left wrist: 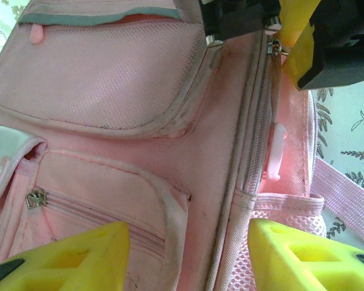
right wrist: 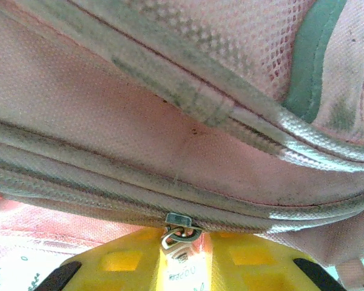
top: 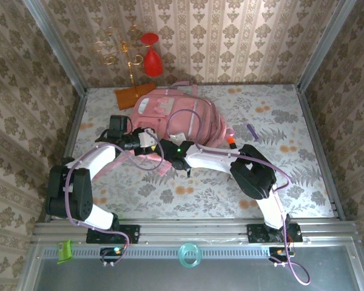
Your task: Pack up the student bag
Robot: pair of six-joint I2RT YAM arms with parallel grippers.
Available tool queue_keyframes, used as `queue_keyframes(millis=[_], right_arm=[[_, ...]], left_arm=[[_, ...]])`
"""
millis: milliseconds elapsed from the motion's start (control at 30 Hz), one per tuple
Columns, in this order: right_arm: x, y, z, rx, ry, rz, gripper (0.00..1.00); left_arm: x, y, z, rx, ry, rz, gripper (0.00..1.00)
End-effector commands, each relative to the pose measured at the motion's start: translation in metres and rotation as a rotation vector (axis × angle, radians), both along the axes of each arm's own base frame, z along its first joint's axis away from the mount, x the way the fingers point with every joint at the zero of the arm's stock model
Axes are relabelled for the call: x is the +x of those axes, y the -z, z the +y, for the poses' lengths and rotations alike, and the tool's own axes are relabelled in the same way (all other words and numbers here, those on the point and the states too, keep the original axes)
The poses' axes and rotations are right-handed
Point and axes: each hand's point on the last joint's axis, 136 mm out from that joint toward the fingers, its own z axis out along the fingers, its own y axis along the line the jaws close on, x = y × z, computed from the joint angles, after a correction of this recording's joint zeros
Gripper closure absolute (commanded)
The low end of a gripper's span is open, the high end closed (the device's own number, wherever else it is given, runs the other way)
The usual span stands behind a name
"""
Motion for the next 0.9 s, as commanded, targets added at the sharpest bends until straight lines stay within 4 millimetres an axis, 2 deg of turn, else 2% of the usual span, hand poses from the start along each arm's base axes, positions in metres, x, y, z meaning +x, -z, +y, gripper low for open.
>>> queue_keyframes(millis=[0, 300, 533, 733, 867], right_arm=[[0.002, -0.021, -0.008, -0.032, 0.010, -0.055, 0.75], [0.000, -0.028, -0.007, -0.029, -0.037, -0.058, 0.91], [-0.007, -0.035, 0.002, 0.060, -0.132, -0.049, 1.00], [-0.010, -0.045, 0.016, 0.290, -0.255, -0.032, 1.00], [-0.011, -0.052, 0.015, 0.493, -0.303, -0.007, 1.00]], left_arm=[[-0.007, -0.007, -0.002, -0.027, 0.020, -0.003, 0.46], [-0.007, -0.007, -0.002, -0.027, 0.021, 0.000, 0.46], [-0.013, -0.008, -0.005, -0.019, 0.056, -0.021, 0.45], [-0.032, -0.009, -0.027, -0.034, 0.190, -0.079, 0.41], [-0.039, -0.009, -0.047, -0.039, 0.272, -0.113, 0.41]])
